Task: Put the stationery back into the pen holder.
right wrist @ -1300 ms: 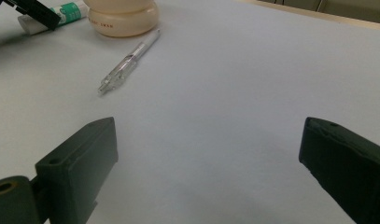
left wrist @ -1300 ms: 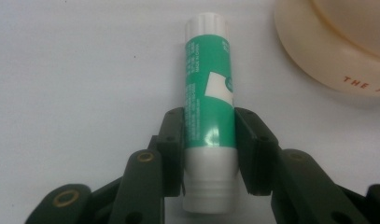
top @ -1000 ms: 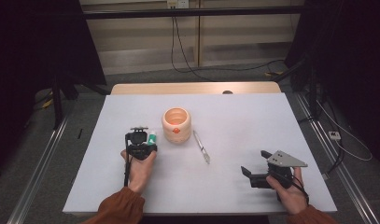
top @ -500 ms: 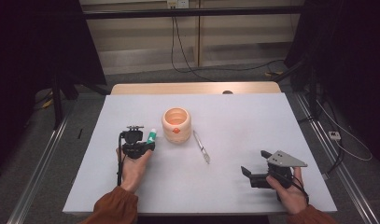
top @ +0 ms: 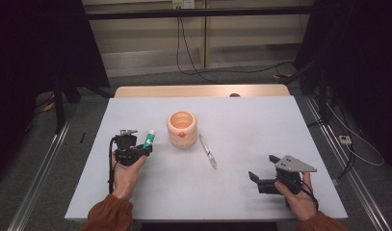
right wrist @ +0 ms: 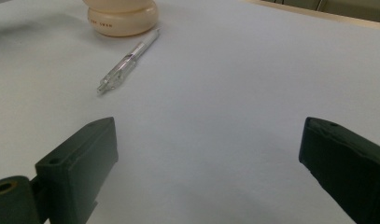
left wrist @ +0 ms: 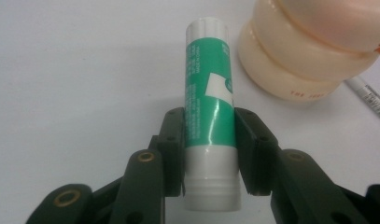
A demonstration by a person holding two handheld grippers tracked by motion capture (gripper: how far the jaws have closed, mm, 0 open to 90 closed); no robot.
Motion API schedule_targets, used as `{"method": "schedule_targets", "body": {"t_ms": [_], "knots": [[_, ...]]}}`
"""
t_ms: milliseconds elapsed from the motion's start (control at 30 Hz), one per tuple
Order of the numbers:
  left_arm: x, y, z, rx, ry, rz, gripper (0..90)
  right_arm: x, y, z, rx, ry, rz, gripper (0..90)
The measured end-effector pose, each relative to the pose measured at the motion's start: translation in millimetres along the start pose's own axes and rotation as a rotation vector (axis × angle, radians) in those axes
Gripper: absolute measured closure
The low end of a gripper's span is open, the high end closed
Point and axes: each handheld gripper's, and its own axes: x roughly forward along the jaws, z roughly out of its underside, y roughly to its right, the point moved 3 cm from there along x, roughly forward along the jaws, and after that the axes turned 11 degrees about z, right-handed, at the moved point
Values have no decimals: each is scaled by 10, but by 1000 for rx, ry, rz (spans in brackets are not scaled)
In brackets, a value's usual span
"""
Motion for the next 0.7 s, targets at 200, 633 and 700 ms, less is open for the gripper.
{"method": "schedule_targets", "body": {"t_ms": [200, 633, 700], "knots": [[-115, -49, -5, 15, 24, 52, 659, 2, 1, -1, -1, 1, 0, 42], [-361, -104, 75, 72, 49, 121, 659, 32, -7, -21, -3, 3, -12, 41], [-394, -102, 92, 78, 51, 141, 659, 31, -14, -23, -2, 0, -17, 40]]}}
